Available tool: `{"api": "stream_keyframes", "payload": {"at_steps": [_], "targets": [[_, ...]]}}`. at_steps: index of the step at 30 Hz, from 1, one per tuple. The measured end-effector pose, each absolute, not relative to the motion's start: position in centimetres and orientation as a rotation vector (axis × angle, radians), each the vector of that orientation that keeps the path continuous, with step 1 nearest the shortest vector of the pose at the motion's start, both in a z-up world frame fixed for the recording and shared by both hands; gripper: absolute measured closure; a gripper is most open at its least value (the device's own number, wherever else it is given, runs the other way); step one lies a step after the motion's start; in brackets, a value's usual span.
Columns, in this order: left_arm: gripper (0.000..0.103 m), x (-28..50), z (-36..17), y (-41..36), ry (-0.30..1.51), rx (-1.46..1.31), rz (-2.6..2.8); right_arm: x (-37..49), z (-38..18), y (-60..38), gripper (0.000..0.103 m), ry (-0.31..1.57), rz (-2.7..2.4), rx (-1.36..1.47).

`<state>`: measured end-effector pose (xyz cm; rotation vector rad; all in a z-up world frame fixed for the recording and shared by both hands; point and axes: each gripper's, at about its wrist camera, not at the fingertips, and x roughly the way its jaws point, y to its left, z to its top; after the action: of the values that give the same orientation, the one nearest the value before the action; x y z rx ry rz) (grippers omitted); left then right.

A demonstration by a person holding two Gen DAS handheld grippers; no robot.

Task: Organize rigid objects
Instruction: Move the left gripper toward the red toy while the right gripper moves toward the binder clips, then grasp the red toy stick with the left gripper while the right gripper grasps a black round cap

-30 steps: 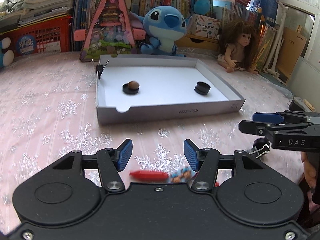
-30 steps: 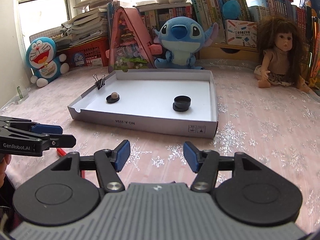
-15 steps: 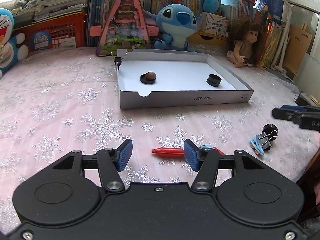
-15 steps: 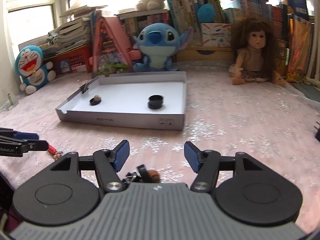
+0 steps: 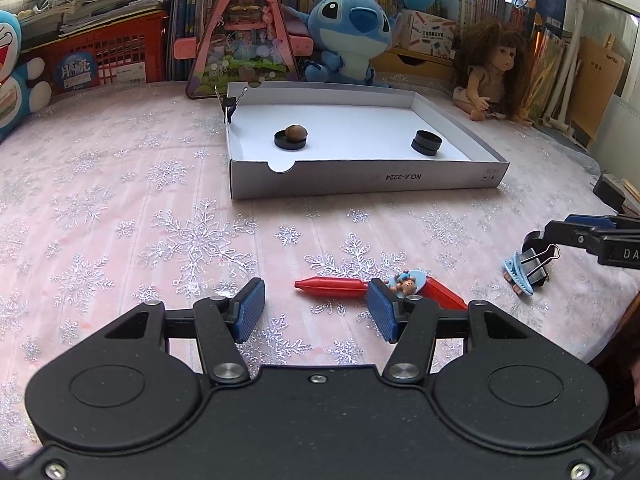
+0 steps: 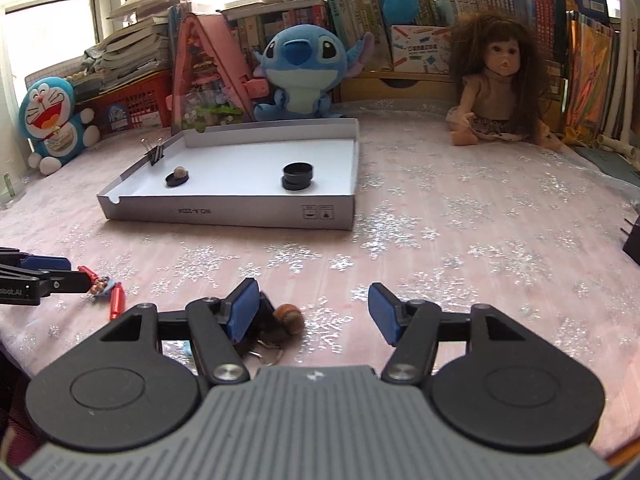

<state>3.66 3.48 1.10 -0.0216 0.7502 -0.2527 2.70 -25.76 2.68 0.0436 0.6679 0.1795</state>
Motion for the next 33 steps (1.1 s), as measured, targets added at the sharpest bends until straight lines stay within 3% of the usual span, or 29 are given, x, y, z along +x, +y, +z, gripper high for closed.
{"api": "stream_keyframes", "payload": {"at_steps": [18,33], "targets": [[0.049,4.2,0.8,3.4,0.742,-0.026,-0.245,3.4,2.6,-26.5,0.030,0.671,0.139,0.061],[0.050,4.3,0.7,3.0,0.734,-0.009,-0.241,1.4,2.6,-27.5,0.030,0.629,0.092,-0.100]]}}
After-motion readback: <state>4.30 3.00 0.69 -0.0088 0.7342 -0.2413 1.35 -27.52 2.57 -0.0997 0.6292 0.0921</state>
